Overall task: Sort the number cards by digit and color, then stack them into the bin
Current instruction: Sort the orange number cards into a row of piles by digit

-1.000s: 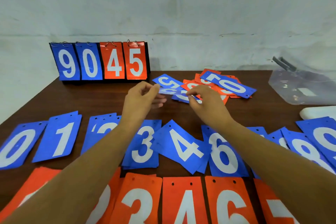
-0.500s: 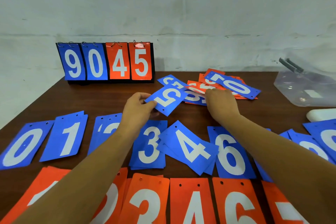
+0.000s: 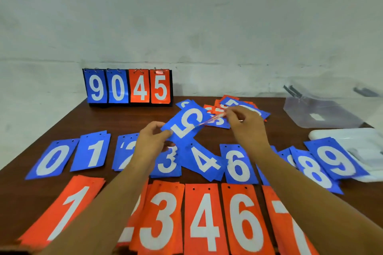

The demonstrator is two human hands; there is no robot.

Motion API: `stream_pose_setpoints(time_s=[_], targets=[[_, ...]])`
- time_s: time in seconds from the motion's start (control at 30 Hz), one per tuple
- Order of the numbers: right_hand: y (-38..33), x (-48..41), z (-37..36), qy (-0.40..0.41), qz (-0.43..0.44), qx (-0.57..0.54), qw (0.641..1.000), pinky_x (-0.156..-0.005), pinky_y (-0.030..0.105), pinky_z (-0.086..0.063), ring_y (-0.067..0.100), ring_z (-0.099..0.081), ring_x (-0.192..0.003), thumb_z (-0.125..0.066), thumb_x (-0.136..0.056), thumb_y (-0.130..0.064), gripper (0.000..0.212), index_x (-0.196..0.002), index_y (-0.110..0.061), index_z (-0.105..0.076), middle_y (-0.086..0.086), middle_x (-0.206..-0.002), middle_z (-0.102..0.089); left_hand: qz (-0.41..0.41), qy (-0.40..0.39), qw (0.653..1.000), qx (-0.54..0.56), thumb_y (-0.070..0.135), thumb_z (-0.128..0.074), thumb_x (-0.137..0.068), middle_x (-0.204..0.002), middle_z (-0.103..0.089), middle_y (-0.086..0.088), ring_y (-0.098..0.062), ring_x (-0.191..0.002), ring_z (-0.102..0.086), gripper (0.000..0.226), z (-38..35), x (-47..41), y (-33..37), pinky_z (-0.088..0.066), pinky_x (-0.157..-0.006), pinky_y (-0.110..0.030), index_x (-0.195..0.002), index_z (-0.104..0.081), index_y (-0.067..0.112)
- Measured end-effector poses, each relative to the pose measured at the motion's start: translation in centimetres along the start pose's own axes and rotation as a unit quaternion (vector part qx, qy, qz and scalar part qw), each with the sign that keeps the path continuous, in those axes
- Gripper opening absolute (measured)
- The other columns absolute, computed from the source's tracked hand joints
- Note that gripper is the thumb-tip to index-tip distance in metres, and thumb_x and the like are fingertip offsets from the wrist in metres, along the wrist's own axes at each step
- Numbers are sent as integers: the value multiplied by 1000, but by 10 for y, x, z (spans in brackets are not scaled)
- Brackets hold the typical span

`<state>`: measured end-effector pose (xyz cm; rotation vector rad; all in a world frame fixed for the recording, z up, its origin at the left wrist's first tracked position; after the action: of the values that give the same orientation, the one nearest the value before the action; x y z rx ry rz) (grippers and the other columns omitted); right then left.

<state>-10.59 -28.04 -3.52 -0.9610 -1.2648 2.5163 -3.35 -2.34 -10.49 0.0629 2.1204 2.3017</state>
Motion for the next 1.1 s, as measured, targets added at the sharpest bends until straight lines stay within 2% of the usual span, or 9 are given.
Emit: stream_pose_setpoints(time_s=[0.07, 0.17, 0.33, 0.5, 0.63, 0.77, 0.83, 1.0, 1.1], targets=[[4, 9, 10, 0, -73, -109, 991, -69, 26, -49, 8, -64, -71, -59, -94, -33, 24, -77, -20, -71, -6, -74, -70, -33, -4, 999, -26, 15, -67, -91, -88, -73, -6, -19, -69, -69, 9, 8, 12, 10, -51, -59, -29, -100, -66, 16], [14, 22, 15, -24, -148, -187, 971, -77, 35, -59, 15, -72, -84, -71, -87, -30, 16, -91, -15, -72, 1, -90, -75, -66, 5, 997, -49, 15, -62, -94, -85, -70, 0, -9, -70, -67, 6, 22, 25, 26, -50, -56, -19, -98, -65, 20], [7, 36, 26, -33, -143, -250, 957, -76, 40, -59, 24, -73, -89, -73, -85, -12, 25, -108, -17, -64, 11, -99, -72, -100, -5, 987, -122, 12, -51, -99, -87, -65, 2, -14, -80, -65, 22, 35, 35, 48, -54, -64, -30, -108, -62, 28], [-10, 55, 17, -97, -160, -231, 955, -72, 32, -60, 20, -74, -85, -75, -84, -17, 32, -113, -15, -63, 7, -96, -74, -163, -70, 959, -219, 17, -61, -95, -87, -57, -1, -15, -73, -57, 35, 22, 56, 70, -45, -57, -21, -128, -54, 30], [-16, 69, 7, -132, -182, -175, 959, -74, 30, -59, 18, -73, -82, -73, -85, -26, 19, -98, -14, -68, 4, -94, -74, -113, -115, 981, -106, 27, -69, -89, -91, -74, 0, -13, -90, -72, 31, 14, 69, 69, -56, -69, -25, -116, -56, 19], [-20, 85, -6, -166, -216, -178, 945, -79, 38, -61, 18, -73, -85, -68, -88, -32, 16, -97, -18, -65, 1, -95, -73, -73, -157, 984, -42, 26, -71, -86, -94, -76, -7, -22, -93, -73, 27, 3, 80, 63, -58, -83, -43, -106, -62, 10], [-23, 93, -9, -171, -214, -176, 946, -73, 32, -61, 14, -72, -81, -66, -90, -30, 10, -92, -21, -63, -3, -91, -72, -60, -159, 985, -28, 32, -72, -82, -96, -76, -8, -24, -93, -73, 32, 0, 83, 56, -56, -89, -50, -105, -64, 11], [-10, 107, -5, -67, -263, -201, 941, -58, 25, -54, 12, -69, -79, -65, -92, -30, 13, -100, -21, -62, -2, -94, -69, 61, -165, 976, 125, 33, -68, -86, -105, -73, -17, -30, -97, -72, 39, -17, 102, 25, -58, -84, -41, -111, -61, 5], [-10, 115, -12, -55, -272, -212, 937, -55, 24, -54, 12, -69, -77, -64, -92, -27, 11, -100, -19, -62, -3, -89, -69, 66, -166, 983, 53, 23, -70, -88, -99, -76, -10, -27, -92, -74, 29, -21, 114, 7, -59, -85, -44, -110, -63, 6]])
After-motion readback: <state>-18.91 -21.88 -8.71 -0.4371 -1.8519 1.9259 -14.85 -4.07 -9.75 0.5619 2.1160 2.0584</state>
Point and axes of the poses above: each hand's wrist, its own x-axis away from the middle knuckle, its own z-axis out of the back of the hand, y = z × x, the point moved 8 cm from there along -x, towards the middle knuckle
